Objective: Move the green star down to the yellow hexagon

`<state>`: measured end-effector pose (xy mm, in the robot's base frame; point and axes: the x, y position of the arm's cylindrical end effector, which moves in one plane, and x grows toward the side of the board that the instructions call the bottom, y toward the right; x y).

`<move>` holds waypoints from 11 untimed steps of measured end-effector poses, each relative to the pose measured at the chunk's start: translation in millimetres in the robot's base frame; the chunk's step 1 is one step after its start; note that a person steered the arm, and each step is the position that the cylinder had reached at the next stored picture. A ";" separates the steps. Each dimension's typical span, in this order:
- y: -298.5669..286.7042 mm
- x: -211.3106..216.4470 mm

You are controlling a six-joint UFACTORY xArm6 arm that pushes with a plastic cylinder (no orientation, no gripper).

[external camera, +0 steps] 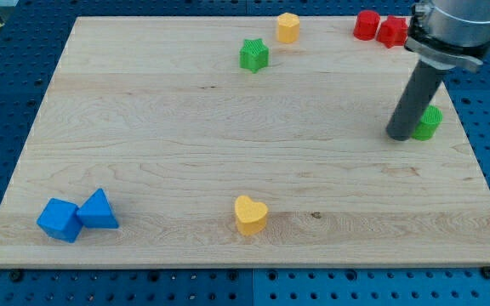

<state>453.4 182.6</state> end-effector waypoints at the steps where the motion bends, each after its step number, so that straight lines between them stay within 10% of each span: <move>1: -107.9 -13.6; 3: -282.1 -109.2; 5: -244.5 -163.8; 11: -144.5 -150.4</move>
